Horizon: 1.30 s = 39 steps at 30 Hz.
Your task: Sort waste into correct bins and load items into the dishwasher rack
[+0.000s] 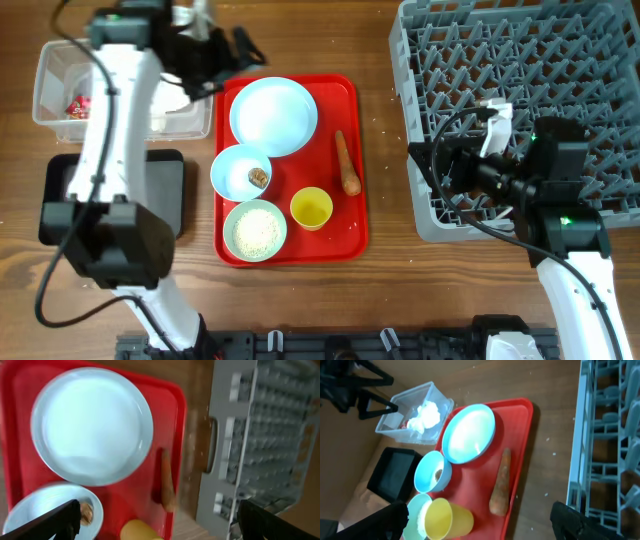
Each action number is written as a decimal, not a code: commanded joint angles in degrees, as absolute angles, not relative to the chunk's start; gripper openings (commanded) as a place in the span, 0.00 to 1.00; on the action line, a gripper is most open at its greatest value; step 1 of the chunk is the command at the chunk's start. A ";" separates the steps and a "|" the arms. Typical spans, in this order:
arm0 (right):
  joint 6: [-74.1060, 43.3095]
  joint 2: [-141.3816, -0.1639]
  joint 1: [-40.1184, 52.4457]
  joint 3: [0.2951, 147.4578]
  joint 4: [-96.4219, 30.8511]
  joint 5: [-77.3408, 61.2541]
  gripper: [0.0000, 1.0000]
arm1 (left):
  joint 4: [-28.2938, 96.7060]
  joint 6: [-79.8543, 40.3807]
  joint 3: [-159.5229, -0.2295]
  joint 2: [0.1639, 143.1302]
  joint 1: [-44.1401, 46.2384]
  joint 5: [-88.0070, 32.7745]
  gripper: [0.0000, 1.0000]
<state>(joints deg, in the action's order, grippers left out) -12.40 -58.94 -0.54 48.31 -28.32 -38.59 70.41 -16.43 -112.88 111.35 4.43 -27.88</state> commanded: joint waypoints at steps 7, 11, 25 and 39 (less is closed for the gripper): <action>-8.95 -59.09 -0.56 49.41 -33.78 -37.58 0.94 | 74.04 -17.41 -113.27 109.30 19.59 -8.88 1.00; -8.45 -59.09 -0.56 49.41 -35.99 -35.09 0.94 | 74.17 -18.74 -110.69 109.30 21.91 -7.29 0.96; -7.42 -59.09 -0.56 49.39 -37.60 -32.53 0.94 | 65.87 -23.07 -88.86 109.30 23.05 -2.66 0.75; -7.44 -59.11 -0.56 49.39 -37.82 -31.46 0.94 | 53.52 -23.20 -76.90 109.32 22.98 1.21 0.33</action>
